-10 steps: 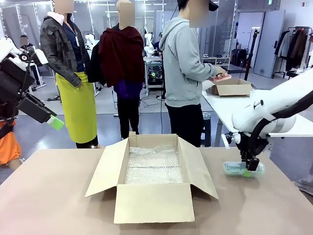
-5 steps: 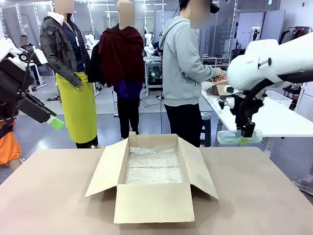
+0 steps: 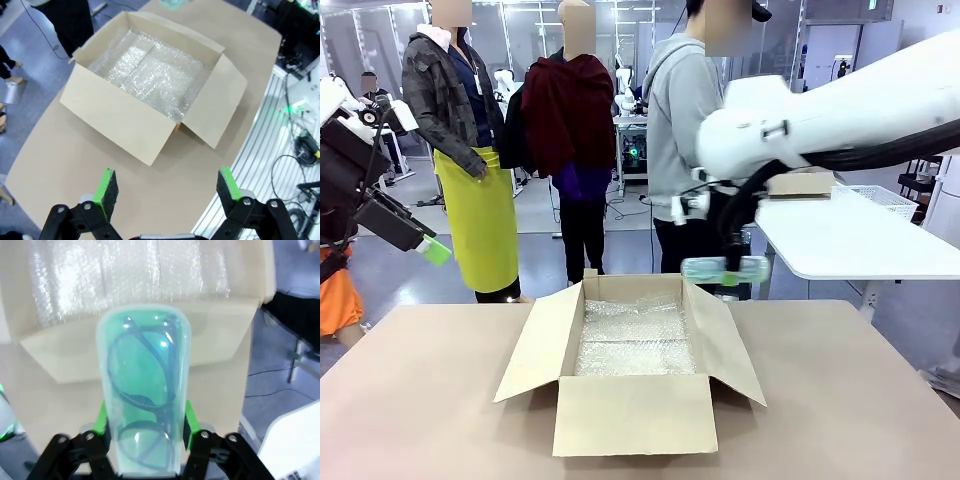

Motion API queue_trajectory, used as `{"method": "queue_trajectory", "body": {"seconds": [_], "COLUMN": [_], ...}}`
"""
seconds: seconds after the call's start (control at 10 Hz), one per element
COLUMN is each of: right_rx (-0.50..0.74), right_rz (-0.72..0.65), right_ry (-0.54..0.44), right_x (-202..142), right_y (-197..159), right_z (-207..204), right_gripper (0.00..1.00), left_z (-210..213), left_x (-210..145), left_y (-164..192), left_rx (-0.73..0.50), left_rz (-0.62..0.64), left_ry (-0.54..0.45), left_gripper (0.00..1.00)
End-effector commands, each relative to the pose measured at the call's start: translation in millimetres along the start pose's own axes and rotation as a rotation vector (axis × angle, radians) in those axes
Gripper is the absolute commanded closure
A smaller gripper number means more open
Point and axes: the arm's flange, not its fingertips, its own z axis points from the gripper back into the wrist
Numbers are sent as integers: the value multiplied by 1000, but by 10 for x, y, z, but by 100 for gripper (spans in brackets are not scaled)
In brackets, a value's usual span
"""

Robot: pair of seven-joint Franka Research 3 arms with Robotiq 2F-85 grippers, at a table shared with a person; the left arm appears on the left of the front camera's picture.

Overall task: Pack the glasses set securely to prepare it for shipping.
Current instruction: Place the Glasses case inside the Package Box.

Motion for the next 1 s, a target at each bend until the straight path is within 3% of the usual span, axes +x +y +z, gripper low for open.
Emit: {"method": "queue_trajectory", "body": {"seconds": [0.0,0.2,0.4,0.7,0.9], "right_rx": [-8,0,6,0,-1], "right_rz": [12,20,20,52,43], "right_ry": [46,51,27,5,14], "right_x": [664,1144,1407,1642,1533], "right_y": [-206,-284,-364,-450,-443], "right_z": [-48,-295,-578,-1076,-1382], "right_gripper": [72,72,72,72,72], "left_z": [27,27,27,27,27], "left_x": [5,5,5,5,5], "left_y": [4,4,4,4,4], "left_rx": [-9,-9,-9,-9,-9], "left_rz": [-5,-5,-5,-5,-5], "left_ry": [-8,-8,-8,-8,-8], "left_gripper": [0,0,0,0,0]}}
